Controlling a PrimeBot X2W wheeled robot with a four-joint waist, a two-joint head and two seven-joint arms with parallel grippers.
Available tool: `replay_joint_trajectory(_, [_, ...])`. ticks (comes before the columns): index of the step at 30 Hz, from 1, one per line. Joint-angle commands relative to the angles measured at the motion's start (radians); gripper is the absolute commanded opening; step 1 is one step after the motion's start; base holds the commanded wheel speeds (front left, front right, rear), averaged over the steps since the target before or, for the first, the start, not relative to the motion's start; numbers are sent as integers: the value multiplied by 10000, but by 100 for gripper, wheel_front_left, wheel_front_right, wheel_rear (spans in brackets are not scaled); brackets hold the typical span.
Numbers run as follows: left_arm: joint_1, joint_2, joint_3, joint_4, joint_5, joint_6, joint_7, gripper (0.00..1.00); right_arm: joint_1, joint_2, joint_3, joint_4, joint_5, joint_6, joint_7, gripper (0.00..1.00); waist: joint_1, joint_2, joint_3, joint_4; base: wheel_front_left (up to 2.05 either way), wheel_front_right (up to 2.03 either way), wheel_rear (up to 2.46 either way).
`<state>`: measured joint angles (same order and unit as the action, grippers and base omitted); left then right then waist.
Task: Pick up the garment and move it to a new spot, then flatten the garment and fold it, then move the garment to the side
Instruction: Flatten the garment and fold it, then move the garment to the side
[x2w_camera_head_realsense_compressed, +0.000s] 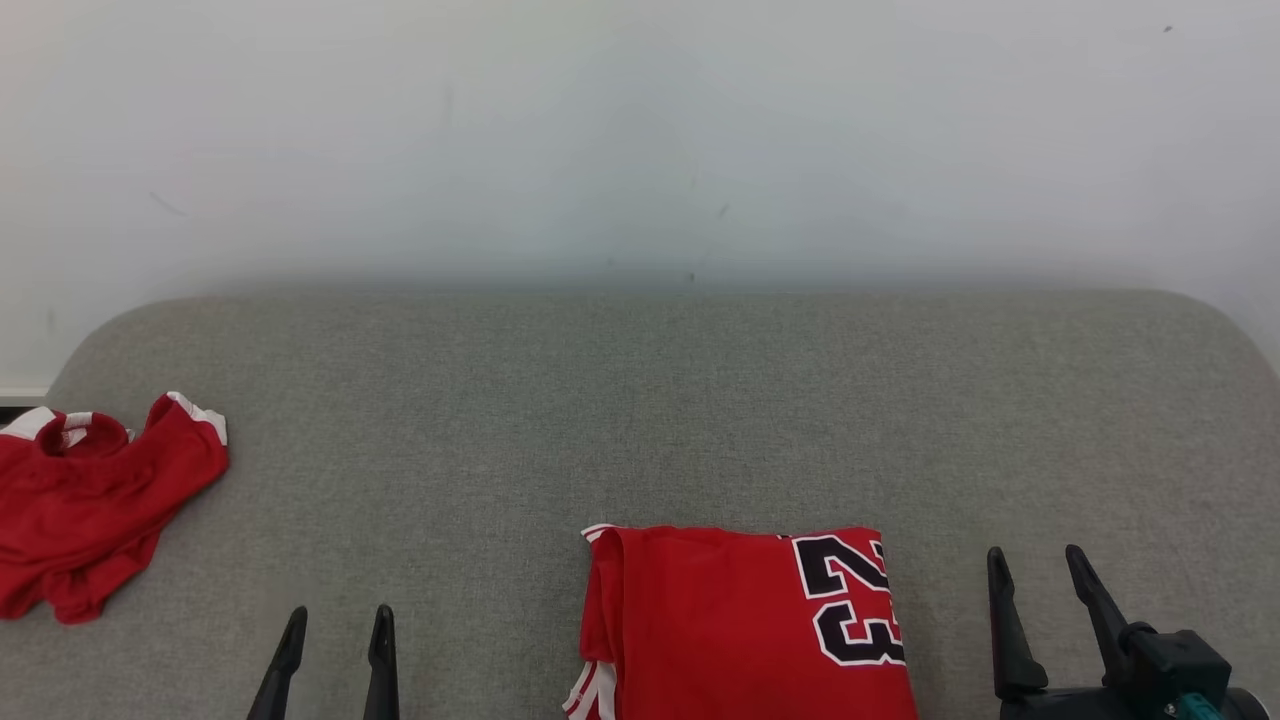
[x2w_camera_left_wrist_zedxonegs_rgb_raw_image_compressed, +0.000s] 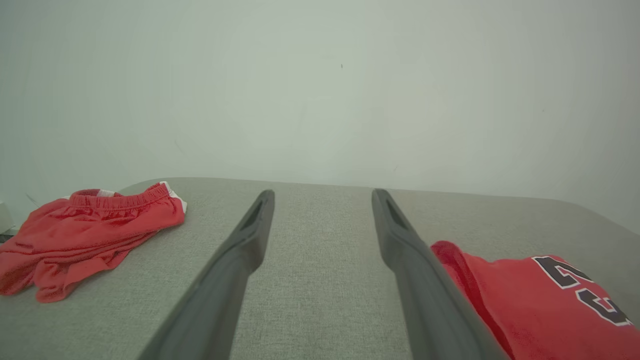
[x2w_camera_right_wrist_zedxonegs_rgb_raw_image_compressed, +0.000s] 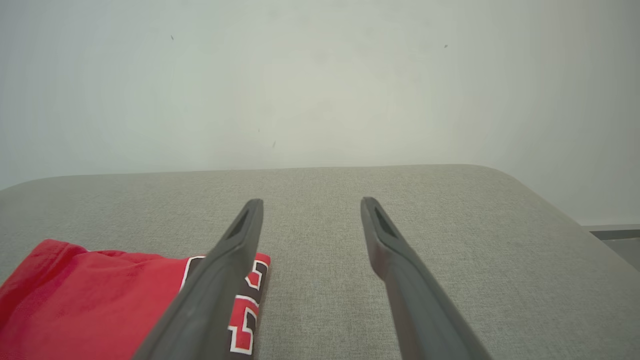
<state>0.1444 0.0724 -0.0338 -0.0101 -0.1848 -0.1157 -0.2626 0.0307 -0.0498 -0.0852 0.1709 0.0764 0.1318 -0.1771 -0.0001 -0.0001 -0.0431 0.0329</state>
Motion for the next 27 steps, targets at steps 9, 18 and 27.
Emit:
replay_joint_trajectory(9, [-4, 3, 61, 541, -156, -108, -29, 100, -137, -9, 320, 148, -73, -24, -105, 100, 1, 1, 9, 35, 0, 0, 0])
replay_joint_trajectory(18, [-103, -43, 60, 514, -220, -150, -29, 100, -228, -9, 241, 268, 104, -24, -33, 100, 1, 1, 93, 95, 0, 0, 0])
replay_joint_trajectory(27, [-131, -82, 62, 428, -243, -140, -29, 100, -272, -10, 330, 277, 363, -24, 350, 100, 1, 1, 217, 179, 0, 0, 0])
